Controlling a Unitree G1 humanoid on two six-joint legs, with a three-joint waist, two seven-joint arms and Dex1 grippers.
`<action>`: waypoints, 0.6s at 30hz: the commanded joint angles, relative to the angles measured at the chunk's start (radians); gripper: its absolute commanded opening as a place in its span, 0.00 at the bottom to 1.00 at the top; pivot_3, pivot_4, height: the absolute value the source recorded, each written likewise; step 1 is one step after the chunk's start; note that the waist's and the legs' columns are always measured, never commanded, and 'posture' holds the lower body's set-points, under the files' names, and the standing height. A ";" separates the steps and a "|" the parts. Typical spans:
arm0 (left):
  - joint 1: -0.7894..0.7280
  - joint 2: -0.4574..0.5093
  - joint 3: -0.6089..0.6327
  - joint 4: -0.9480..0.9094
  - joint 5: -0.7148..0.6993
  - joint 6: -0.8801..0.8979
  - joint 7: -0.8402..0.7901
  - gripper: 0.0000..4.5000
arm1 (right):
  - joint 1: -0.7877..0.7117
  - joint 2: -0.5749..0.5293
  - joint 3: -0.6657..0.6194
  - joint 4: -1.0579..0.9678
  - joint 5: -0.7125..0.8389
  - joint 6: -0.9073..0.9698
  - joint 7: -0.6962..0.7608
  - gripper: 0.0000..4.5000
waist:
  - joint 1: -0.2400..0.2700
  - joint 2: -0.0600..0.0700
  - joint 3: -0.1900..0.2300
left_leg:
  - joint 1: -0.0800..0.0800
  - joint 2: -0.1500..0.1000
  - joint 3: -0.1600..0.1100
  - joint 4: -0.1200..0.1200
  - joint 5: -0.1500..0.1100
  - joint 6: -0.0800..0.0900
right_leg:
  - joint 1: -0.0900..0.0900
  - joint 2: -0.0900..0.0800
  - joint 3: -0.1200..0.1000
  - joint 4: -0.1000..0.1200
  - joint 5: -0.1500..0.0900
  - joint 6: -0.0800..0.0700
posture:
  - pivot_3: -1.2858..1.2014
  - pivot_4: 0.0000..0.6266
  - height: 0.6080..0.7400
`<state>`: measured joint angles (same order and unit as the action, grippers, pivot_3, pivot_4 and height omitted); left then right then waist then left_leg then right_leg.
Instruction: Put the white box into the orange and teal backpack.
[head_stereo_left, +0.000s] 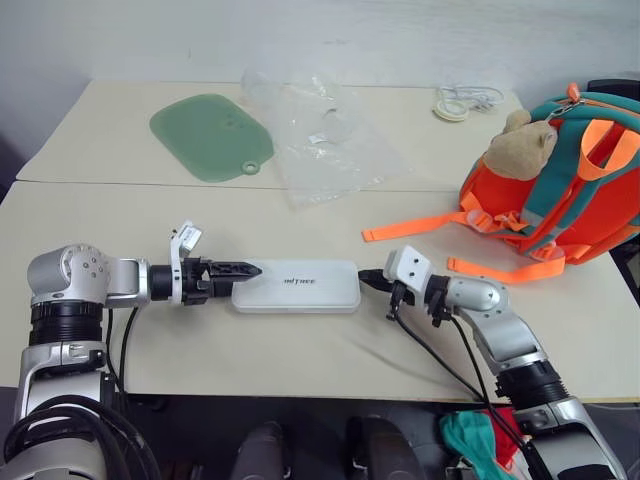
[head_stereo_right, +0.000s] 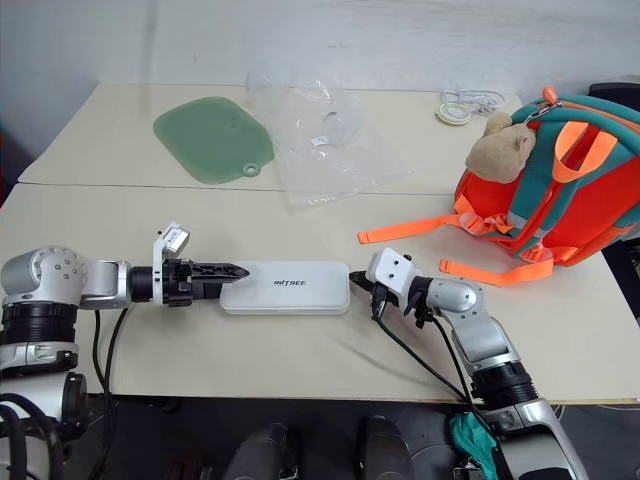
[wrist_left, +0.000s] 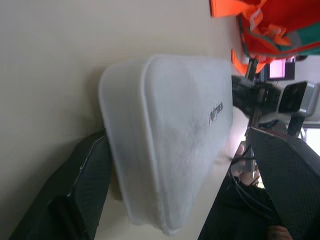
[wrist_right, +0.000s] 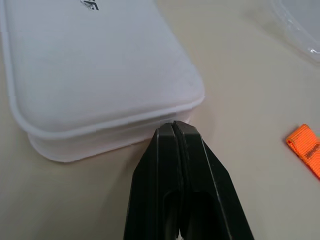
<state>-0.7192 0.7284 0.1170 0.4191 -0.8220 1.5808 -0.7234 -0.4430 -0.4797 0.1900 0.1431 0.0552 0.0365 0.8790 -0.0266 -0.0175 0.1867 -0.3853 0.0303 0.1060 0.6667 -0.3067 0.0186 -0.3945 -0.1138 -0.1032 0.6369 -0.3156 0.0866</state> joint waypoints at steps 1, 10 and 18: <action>0.008 -0.013 -0.077 0.056 -0.008 0.034 0.000 0.97 | -0.009 0.007 -0.011 -0.018 0.005 -0.029 -0.010 0.00 | 0.001 0.000 0.000 | 0.000 0.000 0.000 0.000 0.000 0.000 | 0.000 0.000 0.000 0.000 0.000 0.000 | 0.52 0.24 1.00; -0.016 -0.151 -0.011 0.112 -0.051 0.034 0.038 0.97 | 0.022 0.052 0.007 -0.050 0.011 -0.012 -0.031 0.00 | 0.026 0.000 0.000 | 0.000 -0.001 0.000 0.002 0.000 0.001 | 0.001 -0.001 0.000 0.000 0.000 0.000 | 0.52 0.24 1.00; 0.000 -0.152 0.064 0.081 -0.045 0.034 0.087 0.56 | 0.033 0.041 -0.010 -0.048 0.010 -0.021 -0.038 0.00 | 0.021 0.000 0.000 | 0.000 -0.001 0.000 0.002 0.000 0.001 | 0.000 0.000 0.000 0.000 0.000 0.000 | 0.52 0.24 1.00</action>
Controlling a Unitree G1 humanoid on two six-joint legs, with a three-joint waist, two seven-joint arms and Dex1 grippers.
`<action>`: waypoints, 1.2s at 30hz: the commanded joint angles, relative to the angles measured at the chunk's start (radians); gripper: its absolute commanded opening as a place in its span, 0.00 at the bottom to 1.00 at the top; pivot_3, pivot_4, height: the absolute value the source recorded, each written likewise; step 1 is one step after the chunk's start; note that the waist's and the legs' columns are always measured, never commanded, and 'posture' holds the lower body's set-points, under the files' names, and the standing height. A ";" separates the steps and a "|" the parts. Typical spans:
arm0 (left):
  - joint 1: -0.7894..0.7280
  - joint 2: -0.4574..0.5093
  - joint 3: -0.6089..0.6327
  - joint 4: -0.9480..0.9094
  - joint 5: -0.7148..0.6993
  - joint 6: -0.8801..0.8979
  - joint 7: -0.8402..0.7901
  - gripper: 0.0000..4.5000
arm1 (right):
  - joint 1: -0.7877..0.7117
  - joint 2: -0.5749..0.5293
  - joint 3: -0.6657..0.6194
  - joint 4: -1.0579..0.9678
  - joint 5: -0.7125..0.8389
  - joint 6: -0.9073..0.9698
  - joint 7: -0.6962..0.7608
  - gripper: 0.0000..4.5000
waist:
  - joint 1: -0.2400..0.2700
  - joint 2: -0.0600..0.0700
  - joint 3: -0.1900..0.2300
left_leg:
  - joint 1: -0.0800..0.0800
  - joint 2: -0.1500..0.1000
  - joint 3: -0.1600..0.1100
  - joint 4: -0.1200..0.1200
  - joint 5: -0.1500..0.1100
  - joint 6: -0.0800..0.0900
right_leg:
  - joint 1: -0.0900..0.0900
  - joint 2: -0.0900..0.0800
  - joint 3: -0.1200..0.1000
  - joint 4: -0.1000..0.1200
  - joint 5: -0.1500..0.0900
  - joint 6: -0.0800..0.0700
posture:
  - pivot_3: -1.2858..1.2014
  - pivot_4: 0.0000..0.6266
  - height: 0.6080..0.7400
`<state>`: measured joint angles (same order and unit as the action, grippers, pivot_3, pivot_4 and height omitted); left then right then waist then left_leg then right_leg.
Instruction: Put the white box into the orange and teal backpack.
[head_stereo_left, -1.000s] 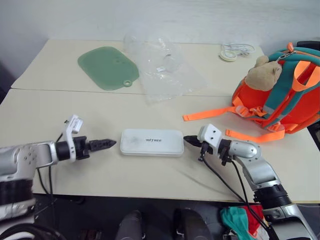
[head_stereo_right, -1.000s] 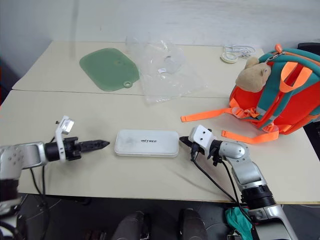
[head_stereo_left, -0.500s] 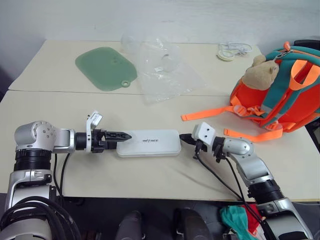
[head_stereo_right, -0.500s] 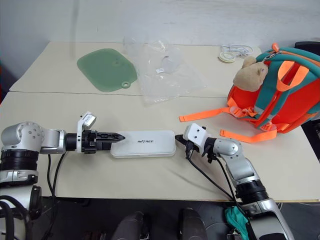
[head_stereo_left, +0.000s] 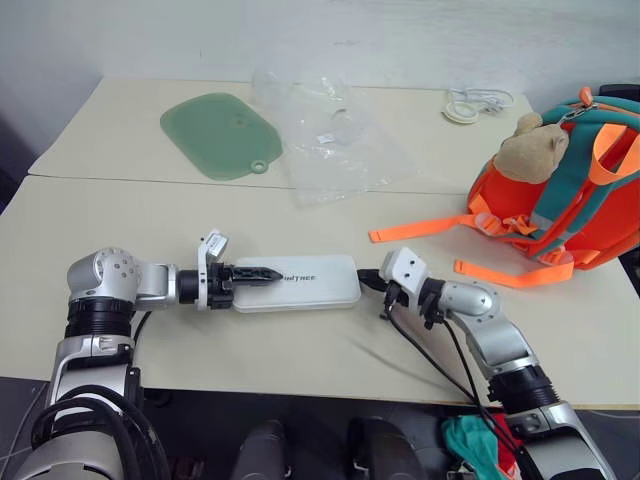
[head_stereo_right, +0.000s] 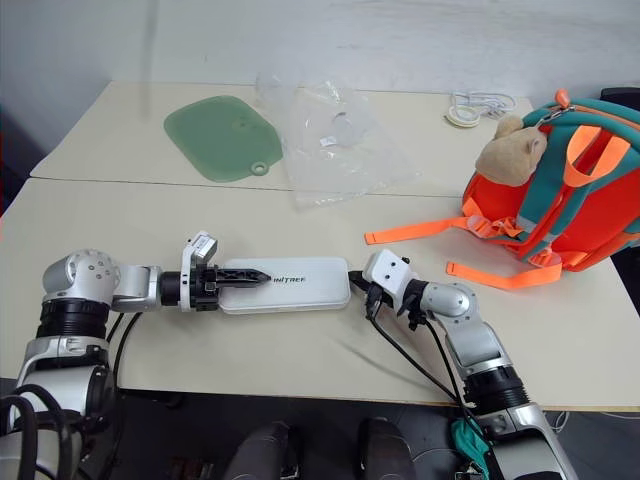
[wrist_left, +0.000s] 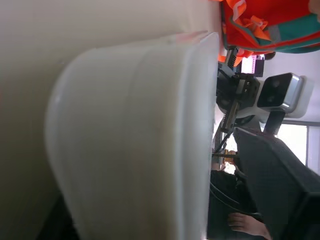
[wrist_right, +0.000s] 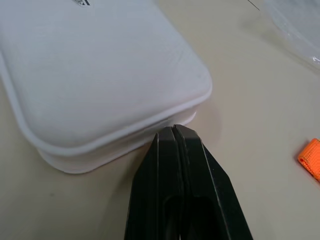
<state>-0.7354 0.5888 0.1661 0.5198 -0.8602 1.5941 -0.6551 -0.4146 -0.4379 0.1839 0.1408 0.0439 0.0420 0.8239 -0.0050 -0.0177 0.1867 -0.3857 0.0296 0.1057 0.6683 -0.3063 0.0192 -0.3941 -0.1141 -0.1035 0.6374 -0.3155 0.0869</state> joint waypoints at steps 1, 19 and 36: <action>0.021 -0.005 0.023 -0.031 -0.019 0.020 0.014 0.49 | 0.010 -0.008 -0.011 -0.050 0.027 -0.026 0.022 0.00 | 0.000 0.000 0.000 | 0.000 0.000 0.000 0.000 0.000 0.000 | 0.000 0.000 0.000 0.000 0.000 0.000 | 0.52 0.24 1.00; 0.488 0.023 0.284 -0.851 0.044 -0.893 -0.359 0.27 | 0.385 -0.254 -0.757 -0.134 0.472 0.050 0.027 0.52 | 0.003 0.000 0.000 | 0.000 0.001 0.000 -0.004 -0.001 -0.001 | 0.000 -0.001 0.001 -0.009 0.000 -0.001 | 0.52 0.24 1.00; 0.553 0.072 0.278 -0.856 -0.024 -0.942 -0.313 0.27 | -0.190 -0.244 -0.538 0.373 0.364 -0.057 0.105 0.91 | -0.023 0.002 0.001 | 0.000 0.002 0.002 -0.004 0.000 0.001 | 0.000 0.000 0.001 -0.008 0.000 -0.001 | 0.52 0.24 1.00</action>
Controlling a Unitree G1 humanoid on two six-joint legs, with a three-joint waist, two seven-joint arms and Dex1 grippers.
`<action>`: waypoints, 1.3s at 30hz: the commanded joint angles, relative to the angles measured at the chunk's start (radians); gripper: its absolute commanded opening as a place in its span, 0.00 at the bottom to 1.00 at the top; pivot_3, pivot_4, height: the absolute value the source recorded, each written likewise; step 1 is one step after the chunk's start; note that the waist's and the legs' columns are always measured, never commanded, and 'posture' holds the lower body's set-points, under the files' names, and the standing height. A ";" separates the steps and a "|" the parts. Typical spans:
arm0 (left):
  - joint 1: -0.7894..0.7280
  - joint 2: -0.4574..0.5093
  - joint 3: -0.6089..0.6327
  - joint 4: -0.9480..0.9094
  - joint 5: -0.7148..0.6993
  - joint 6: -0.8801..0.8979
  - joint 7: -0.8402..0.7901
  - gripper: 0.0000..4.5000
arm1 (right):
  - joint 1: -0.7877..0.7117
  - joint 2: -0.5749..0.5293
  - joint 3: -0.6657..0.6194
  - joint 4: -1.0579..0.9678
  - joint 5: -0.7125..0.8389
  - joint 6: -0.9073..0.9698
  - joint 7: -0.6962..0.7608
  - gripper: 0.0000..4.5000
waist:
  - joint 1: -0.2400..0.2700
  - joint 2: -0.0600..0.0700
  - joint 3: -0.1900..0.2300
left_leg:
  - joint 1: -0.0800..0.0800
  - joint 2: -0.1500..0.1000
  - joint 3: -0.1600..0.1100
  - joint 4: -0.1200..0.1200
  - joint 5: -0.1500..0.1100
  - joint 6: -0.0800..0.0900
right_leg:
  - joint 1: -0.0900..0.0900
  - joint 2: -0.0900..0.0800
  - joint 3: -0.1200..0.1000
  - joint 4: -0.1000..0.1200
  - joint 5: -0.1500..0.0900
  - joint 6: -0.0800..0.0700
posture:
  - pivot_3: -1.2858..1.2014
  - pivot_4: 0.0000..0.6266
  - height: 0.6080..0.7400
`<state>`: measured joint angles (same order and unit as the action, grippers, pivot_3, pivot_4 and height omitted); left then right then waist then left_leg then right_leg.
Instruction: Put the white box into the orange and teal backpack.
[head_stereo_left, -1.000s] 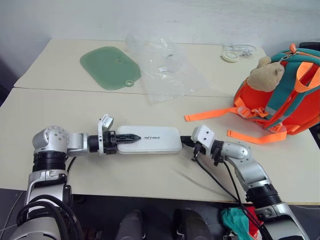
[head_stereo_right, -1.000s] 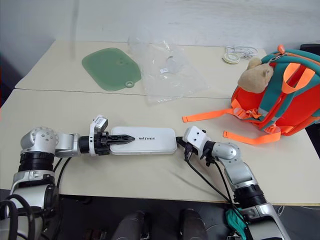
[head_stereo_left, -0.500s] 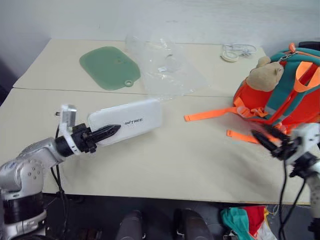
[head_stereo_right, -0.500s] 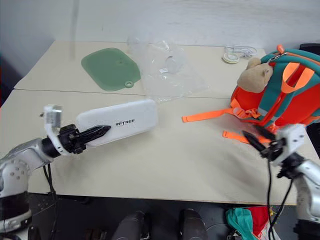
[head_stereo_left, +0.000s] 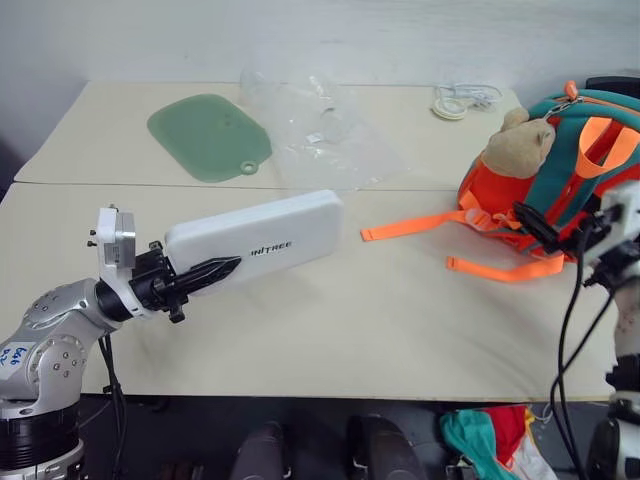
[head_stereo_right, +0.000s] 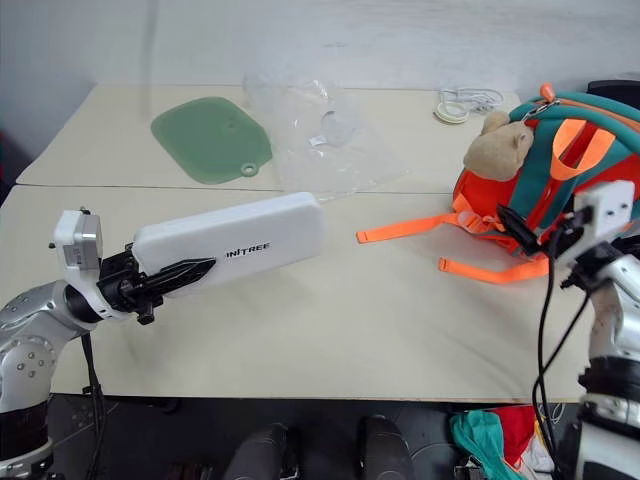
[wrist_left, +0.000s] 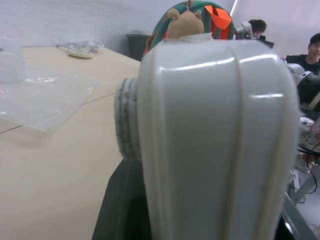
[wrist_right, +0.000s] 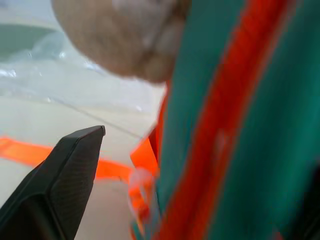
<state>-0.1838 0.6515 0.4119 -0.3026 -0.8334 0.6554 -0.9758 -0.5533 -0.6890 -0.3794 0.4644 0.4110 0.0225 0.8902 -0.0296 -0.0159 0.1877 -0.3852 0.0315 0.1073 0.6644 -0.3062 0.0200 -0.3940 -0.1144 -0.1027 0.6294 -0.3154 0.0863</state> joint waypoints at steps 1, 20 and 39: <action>0.003 0.012 0.035 -0.032 -0.056 -0.002 0.010 0.27 | -0.076 0.012 0.036 0.080 -0.012 -0.055 0.046 0.85 | 0.002 0.000 0.000 | 0.000 0.000 0.000 0.000 0.000 0.000 | 0.000 0.000 0.000 0.000 0.000 0.000 | 0.52 0.24 1.00; 0.046 0.022 0.174 0.066 -0.097 -0.012 0.141 0.27 | -0.147 0.246 0.256 -0.405 0.300 0.349 0.256 0.00 | -0.017 0.004 0.002 | -0.002 0.001 -0.002 -0.001 0.001 -0.001 | -0.002 0.000 -0.001 0.006 0.000 0.000 | 0.52 0.24 1.00; 0.142 0.117 0.324 -0.025 -0.281 0.053 0.092 0.27 | 0.009 0.075 0.271 -0.715 0.484 0.628 0.296 0.00 | 0.003 0.004 0.002 | -0.004 0.000 -0.003 -0.001 -0.004 0.000 | -0.002 -0.002 -0.001 -0.002 0.000 0.000 | 0.52 0.24 1.00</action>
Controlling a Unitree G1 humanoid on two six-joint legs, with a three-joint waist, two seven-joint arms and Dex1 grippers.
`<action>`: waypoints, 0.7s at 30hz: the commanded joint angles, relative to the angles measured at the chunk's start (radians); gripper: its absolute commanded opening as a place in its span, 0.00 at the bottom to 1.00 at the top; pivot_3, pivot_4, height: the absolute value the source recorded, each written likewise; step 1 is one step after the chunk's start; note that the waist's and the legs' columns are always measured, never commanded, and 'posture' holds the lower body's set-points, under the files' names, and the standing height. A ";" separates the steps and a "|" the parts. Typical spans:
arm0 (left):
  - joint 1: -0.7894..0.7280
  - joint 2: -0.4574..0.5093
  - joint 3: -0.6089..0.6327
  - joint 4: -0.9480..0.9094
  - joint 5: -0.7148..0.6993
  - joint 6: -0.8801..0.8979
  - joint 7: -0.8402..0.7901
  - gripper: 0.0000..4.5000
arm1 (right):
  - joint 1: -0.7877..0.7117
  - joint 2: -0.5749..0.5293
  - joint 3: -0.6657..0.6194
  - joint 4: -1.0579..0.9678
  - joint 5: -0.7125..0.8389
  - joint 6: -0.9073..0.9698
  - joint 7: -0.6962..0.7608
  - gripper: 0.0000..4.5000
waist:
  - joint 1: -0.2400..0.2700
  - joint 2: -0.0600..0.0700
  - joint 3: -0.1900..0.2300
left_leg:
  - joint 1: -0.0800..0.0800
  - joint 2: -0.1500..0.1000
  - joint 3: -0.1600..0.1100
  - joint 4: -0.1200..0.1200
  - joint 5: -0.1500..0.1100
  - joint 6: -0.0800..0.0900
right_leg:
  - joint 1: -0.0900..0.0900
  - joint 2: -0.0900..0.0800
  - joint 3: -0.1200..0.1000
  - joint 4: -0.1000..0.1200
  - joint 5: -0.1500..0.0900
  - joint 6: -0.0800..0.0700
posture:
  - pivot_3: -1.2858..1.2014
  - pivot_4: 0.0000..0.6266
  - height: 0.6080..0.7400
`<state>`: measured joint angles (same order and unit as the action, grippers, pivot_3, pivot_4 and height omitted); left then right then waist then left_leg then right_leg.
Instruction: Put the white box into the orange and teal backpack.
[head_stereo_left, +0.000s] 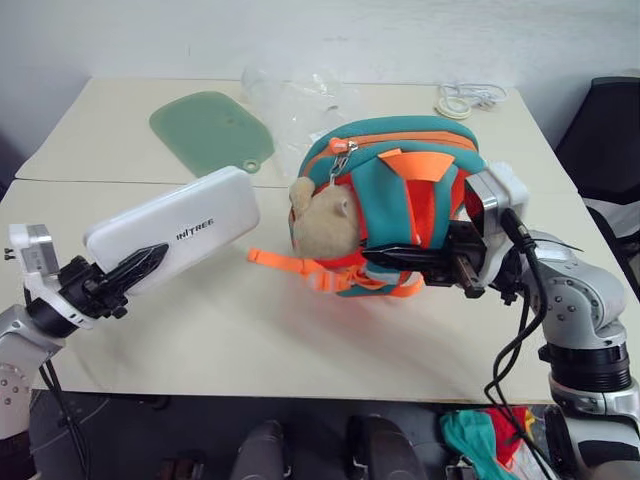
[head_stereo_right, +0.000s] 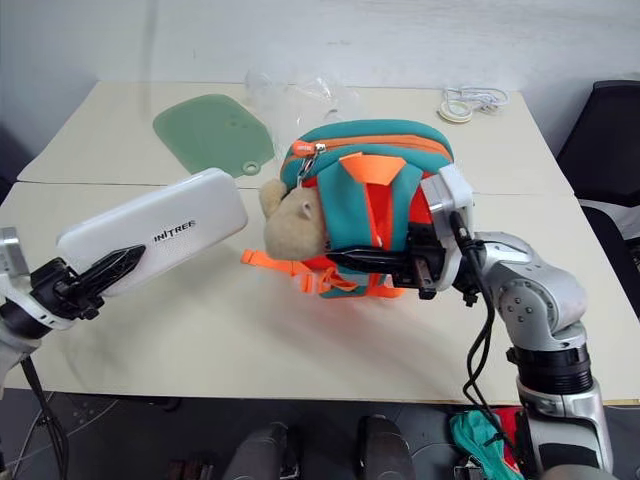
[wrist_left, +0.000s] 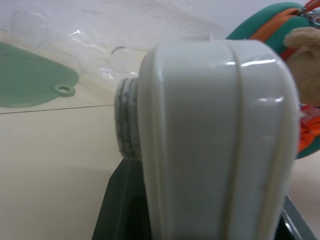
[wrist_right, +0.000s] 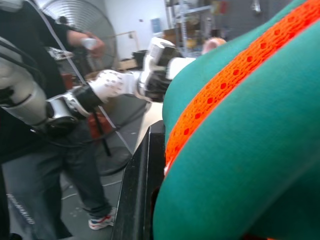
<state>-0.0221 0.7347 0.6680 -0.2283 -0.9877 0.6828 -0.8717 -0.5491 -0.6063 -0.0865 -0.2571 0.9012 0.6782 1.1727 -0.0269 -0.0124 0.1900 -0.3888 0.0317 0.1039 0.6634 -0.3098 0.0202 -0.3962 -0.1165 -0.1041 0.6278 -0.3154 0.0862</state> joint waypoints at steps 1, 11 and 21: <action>-0.033 0.038 0.064 -0.115 -0.146 0.029 -0.001 0.27 | 0.009 -0.005 -0.018 0.014 -0.012 -0.035 0.016 0.00 | 0.001 0.000 0.000 | 0.000 0.000 0.000 0.000 0.000 0.000 | 0.000 0.000 0.000 0.000 0.000 0.000 | 0.52 0.24 1.00; -0.279 0.017 -0.197 -0.044 0.073 -0.129 -0.002 0.27 | 0.026 -0.003 0.024 0.042 -0.053 -0.059 0.064 0.00 | 0.005 0.000 0.000 | 0.001 -0.001 0.001 0.001 0.001 0.001 | 0.001 0.002 -0.001 0.001 0.000 0.000 | 0.52 0.24 1.00; -0.243 0.099 -0.275 -0.046 0.076 -0.101 -0.205 0.27 | 0.034 0.028 0.014 0.059 -0.088 -0.103 0.025 0.00 | 0.002 0.000 0.000 | 0.000 -0.001 0.002 0.001 0.000 0.001 | 0.001 0.002 0.000 0.001 0.000 0.001 | 0.52 0.24 1.00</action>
<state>-0.2795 0.8116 0.3869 -0.2275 -0.8994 0.5798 -1.0277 -0.5126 -0.5850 -0.0468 -0.1912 0.8087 0.6039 1.2067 -0.0249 -0.0126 0.1900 -0.3891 0.0311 0.1057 0.6641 -0.3093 0.0215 -0.3949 -0.1144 -0.1045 0.6286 -0.3151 0.0870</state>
